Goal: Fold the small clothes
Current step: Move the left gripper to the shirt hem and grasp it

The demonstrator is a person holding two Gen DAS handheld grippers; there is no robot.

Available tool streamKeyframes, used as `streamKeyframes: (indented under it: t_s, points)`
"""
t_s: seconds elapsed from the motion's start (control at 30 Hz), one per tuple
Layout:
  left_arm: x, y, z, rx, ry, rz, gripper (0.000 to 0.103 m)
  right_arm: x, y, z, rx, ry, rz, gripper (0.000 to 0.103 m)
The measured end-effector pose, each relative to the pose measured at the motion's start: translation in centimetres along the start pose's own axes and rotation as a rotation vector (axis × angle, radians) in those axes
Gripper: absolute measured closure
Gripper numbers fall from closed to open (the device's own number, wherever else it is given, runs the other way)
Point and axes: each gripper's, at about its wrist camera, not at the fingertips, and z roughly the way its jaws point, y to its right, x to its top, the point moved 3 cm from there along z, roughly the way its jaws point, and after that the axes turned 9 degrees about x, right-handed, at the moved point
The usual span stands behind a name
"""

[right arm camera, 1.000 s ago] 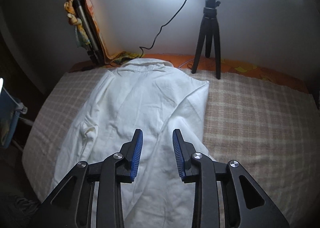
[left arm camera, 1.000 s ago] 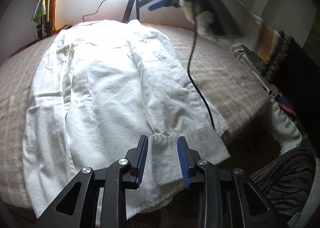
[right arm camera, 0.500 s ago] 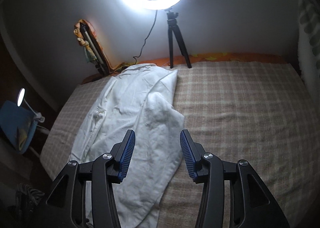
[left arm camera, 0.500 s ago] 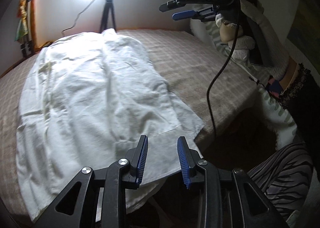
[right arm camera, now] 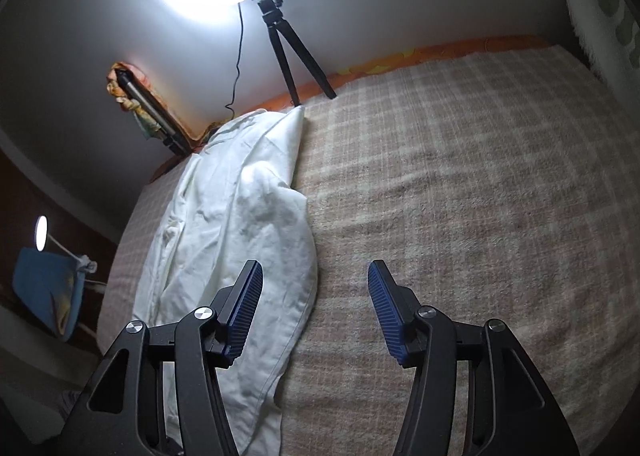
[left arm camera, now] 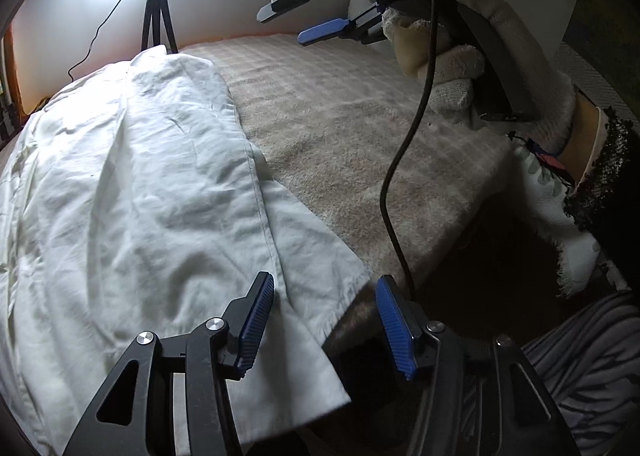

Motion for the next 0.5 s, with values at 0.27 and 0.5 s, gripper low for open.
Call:
streamKeyframes:
  t_s: [0.27, 0.5]
  points:
    - [-0.4, 0.3, 0.3, 0.007, 0.01, 0.044, 0.048, 0.1, 2.1, 0.7, -0.009, -0.023, 0.016, 0.049]
    - [-0.1, 1.1, 0.9, 0.078, 0.028, 0.098, 0.061, 0.7, 2.8, 1.1, -0.009, -0.015, 0.031, 0.049]
